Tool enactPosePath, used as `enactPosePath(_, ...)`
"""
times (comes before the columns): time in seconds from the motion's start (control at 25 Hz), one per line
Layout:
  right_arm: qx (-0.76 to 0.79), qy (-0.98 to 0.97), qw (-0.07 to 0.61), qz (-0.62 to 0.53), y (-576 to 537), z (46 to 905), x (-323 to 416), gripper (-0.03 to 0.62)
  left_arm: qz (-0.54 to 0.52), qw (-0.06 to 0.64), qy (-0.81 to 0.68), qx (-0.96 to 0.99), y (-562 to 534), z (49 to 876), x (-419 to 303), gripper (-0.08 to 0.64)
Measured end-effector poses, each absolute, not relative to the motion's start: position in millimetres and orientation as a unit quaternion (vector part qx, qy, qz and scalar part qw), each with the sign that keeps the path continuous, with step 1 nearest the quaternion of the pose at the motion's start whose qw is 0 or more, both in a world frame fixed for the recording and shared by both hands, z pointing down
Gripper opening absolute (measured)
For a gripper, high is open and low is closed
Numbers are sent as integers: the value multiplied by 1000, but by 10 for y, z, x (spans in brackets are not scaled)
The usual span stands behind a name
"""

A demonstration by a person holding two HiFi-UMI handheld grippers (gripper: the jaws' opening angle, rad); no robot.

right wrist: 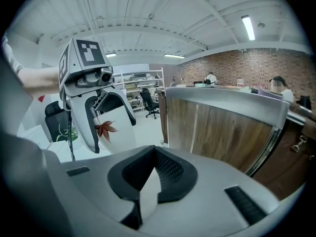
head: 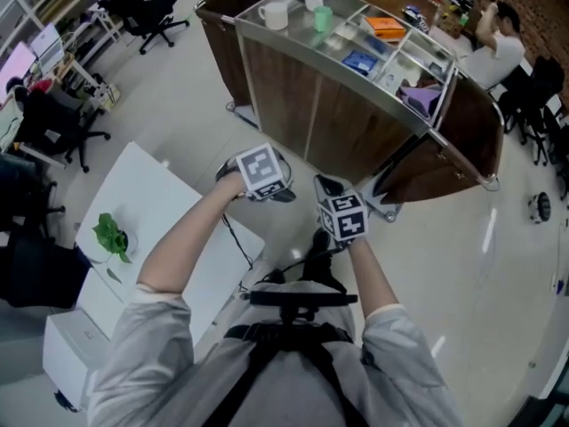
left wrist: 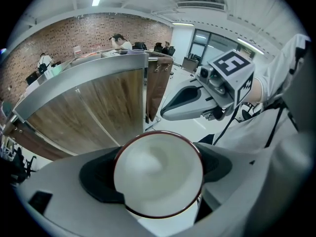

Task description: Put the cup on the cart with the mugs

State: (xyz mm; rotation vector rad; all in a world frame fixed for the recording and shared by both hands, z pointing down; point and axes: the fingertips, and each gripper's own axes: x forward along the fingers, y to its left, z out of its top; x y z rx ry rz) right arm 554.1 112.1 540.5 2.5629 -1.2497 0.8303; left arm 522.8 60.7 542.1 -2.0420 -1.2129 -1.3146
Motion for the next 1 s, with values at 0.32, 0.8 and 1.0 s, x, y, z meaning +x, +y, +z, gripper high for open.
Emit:
enactPosePath(0.32,843,-472,82,243,936,4930,6521,8,-482,197,-410,-749,577,5153,6242,436)
enactPosePath(0.8,825,-523,88,197,880,4205,7730,8,-472,185,-363,-782,547,4507,7534,436)
enactPosePath(1.0,822,-535,78,181,850,3950,8019,8,-472,200,-356,-781,477,4249,7889,436)
